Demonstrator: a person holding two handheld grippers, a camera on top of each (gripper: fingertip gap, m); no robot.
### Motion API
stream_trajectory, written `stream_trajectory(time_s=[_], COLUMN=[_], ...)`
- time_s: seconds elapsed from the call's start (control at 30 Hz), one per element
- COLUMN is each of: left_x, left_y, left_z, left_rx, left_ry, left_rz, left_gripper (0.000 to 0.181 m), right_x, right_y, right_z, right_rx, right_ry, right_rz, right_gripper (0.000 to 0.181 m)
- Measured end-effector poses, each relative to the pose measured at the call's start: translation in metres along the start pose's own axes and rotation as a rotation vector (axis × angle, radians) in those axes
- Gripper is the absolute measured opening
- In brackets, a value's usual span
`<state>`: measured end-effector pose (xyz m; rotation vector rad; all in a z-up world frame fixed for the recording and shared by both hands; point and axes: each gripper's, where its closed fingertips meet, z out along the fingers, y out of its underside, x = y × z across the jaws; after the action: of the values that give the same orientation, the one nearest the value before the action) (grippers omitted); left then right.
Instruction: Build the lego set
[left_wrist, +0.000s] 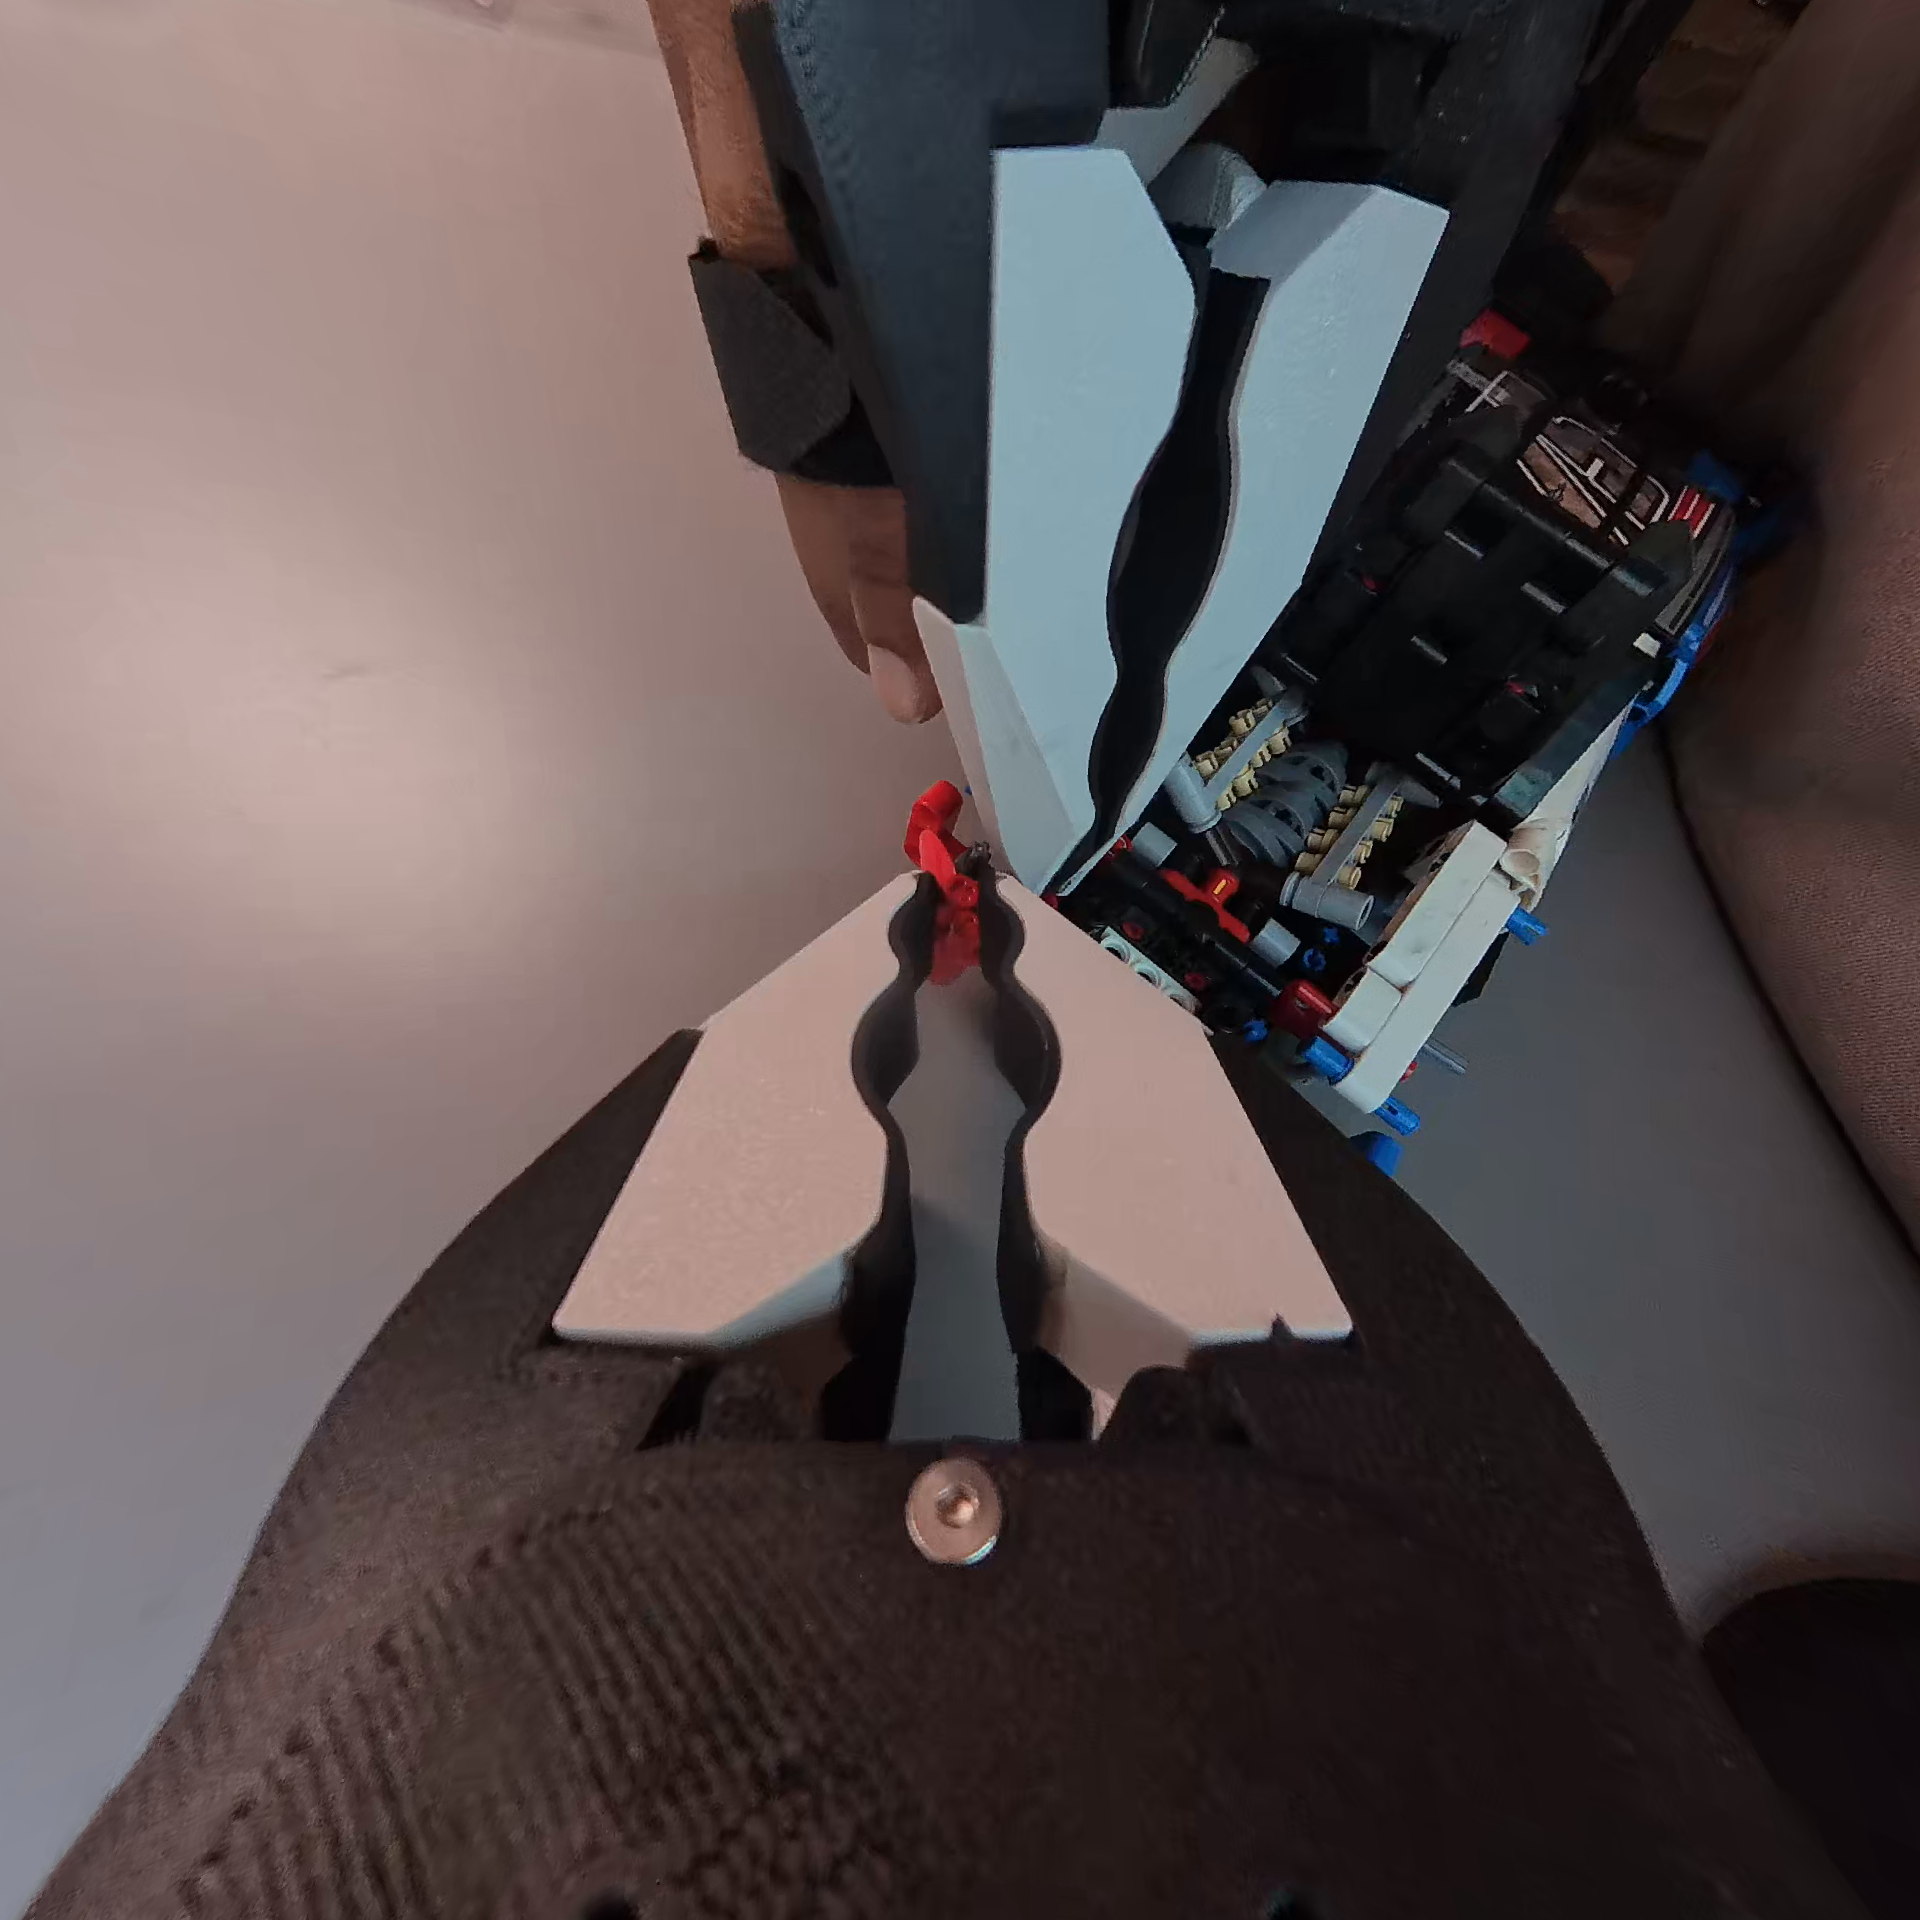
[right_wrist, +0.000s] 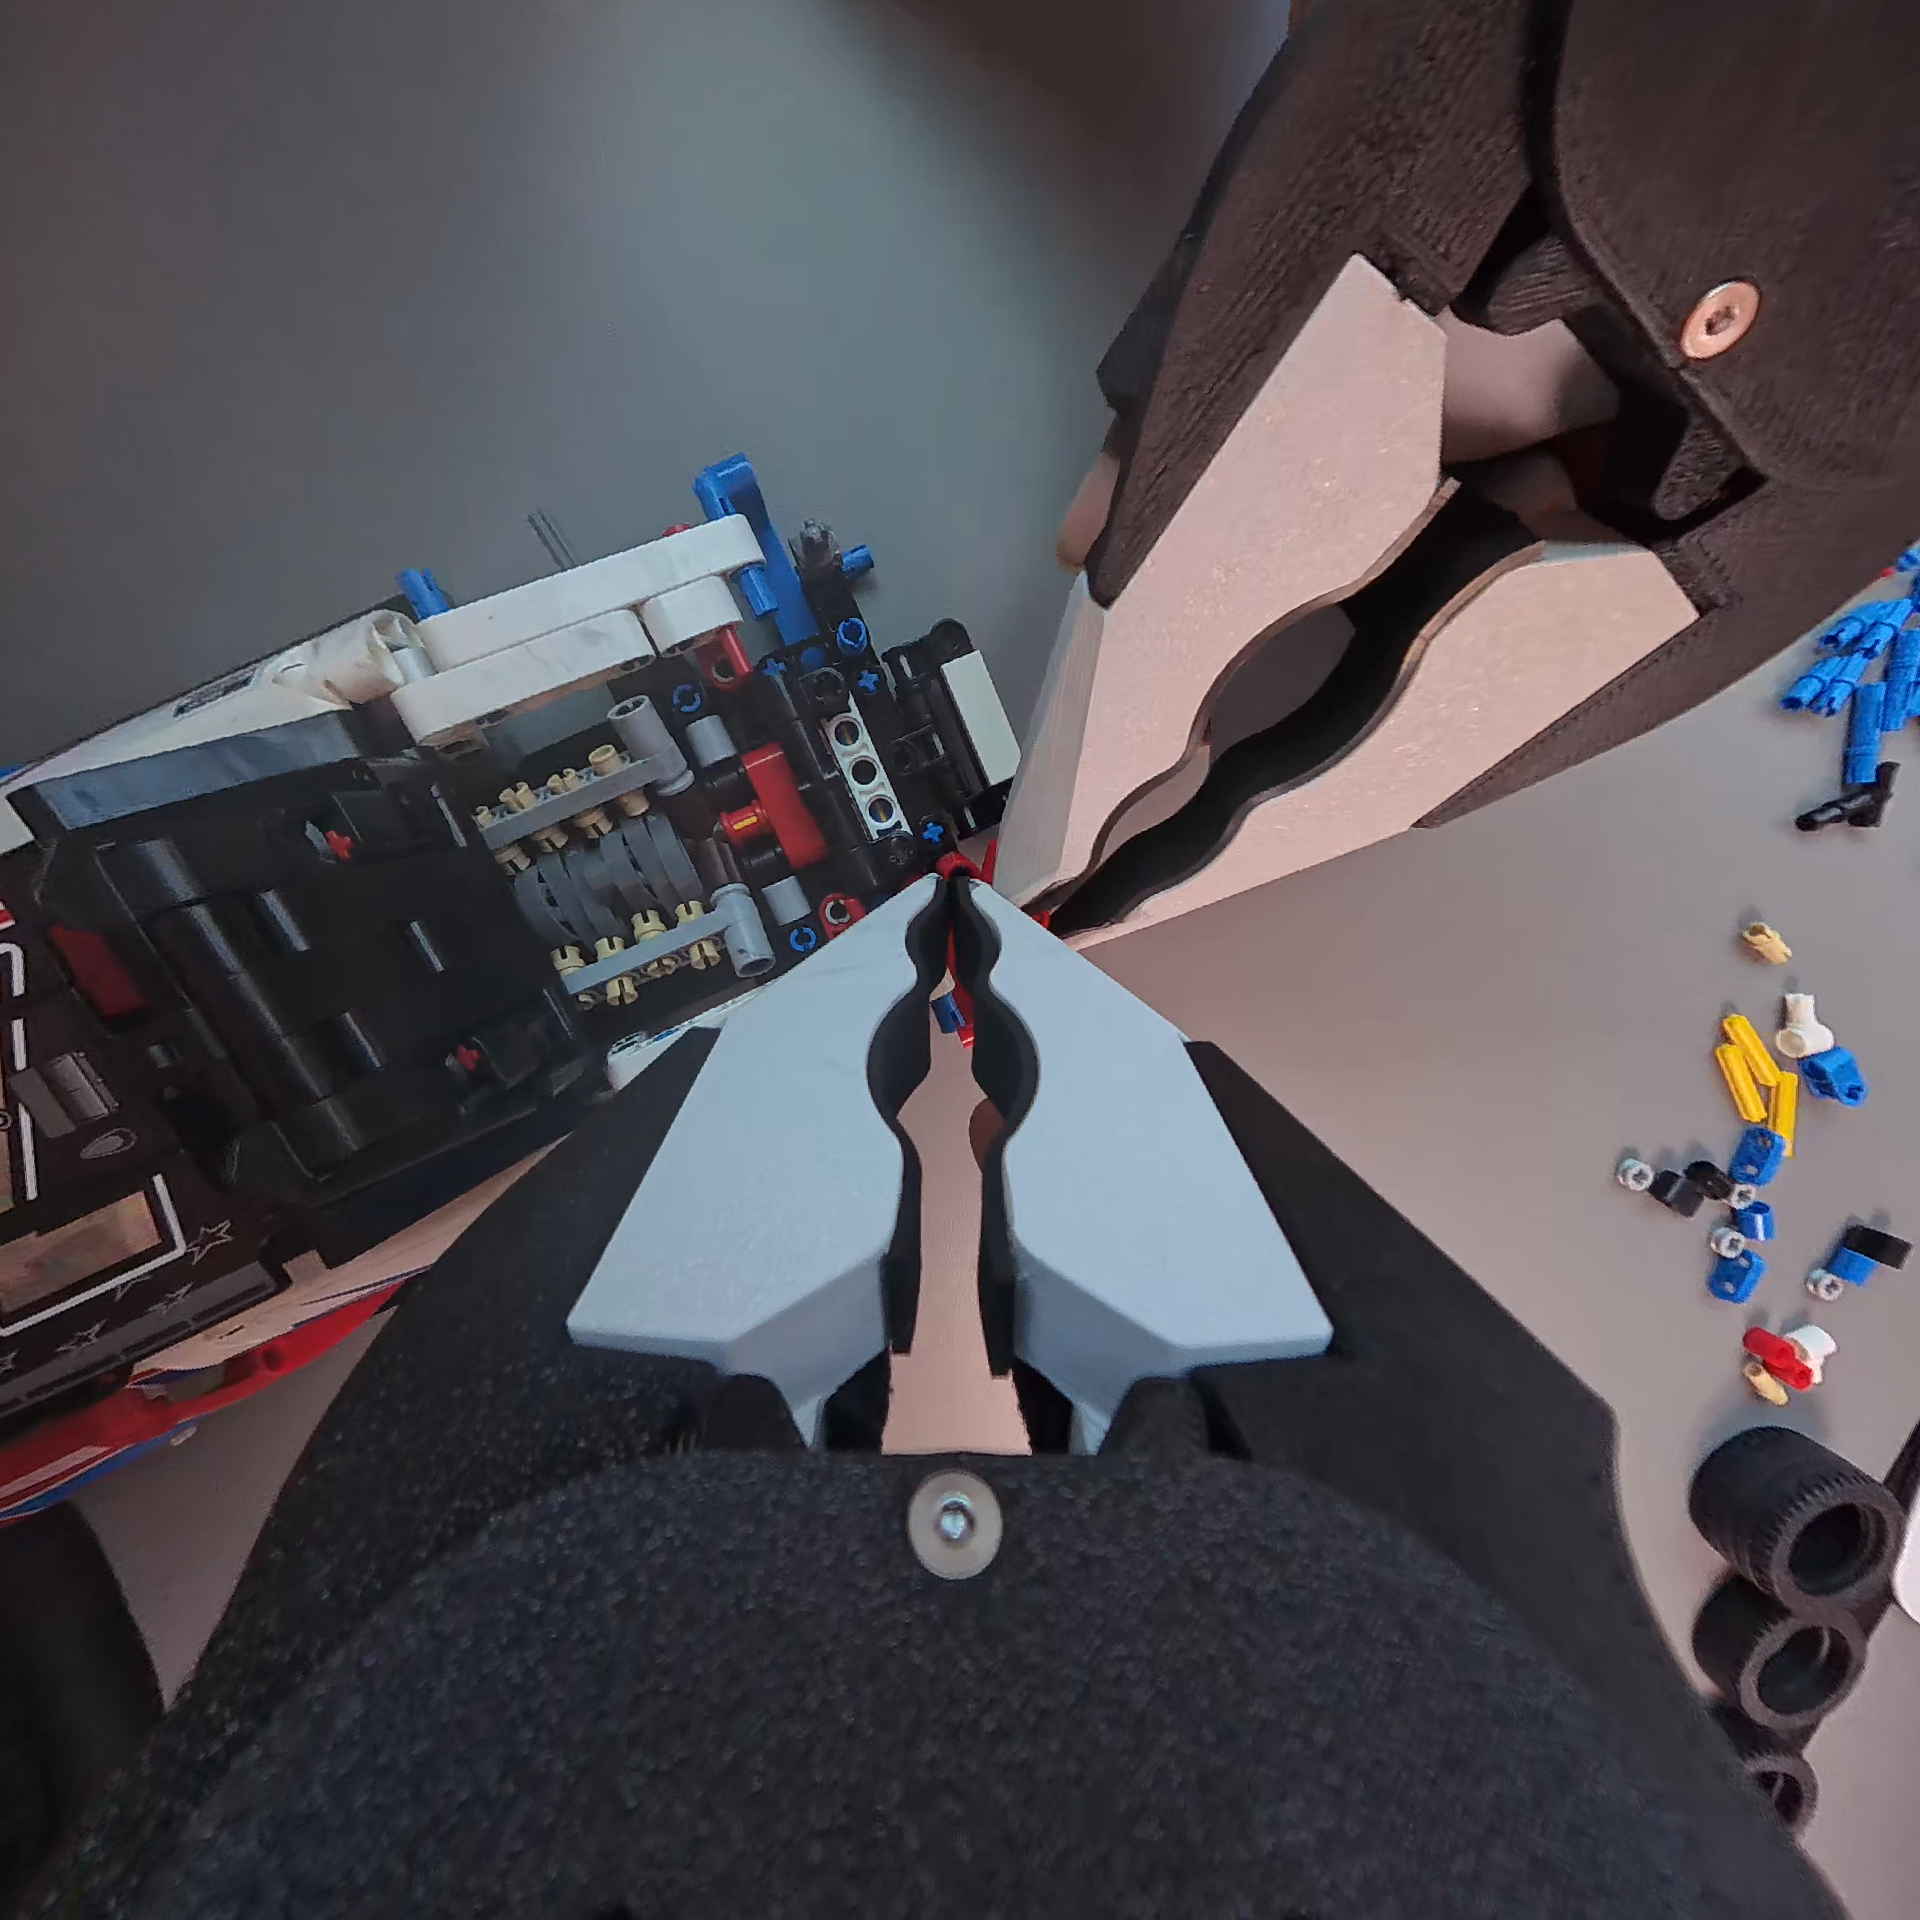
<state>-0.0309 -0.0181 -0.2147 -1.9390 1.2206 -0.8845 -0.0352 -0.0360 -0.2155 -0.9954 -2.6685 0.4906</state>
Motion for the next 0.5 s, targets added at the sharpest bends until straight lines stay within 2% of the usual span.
stream_trajectory(time_s=[0.3, 0.5], left_x=[0.006, 0.012], left_y=[0.002, 0.011], left_z=[-0.004, -0.016], left_rx=[0.025, 0.019], left_ry=[0.022, 0.050], left_rz=[-0.057, -0.140], left_gripper=[0.008, 0.017], right_x=[-0.004, -0.007], right_y=[-0.004, -0.010], right_z=[0.003, 0.005], right_rx=[-0.089, -0.069], right_ry=[0.036, 0.052], right_rz=[-0.145, -0.167], right_gripper=[0.000, 0.000])
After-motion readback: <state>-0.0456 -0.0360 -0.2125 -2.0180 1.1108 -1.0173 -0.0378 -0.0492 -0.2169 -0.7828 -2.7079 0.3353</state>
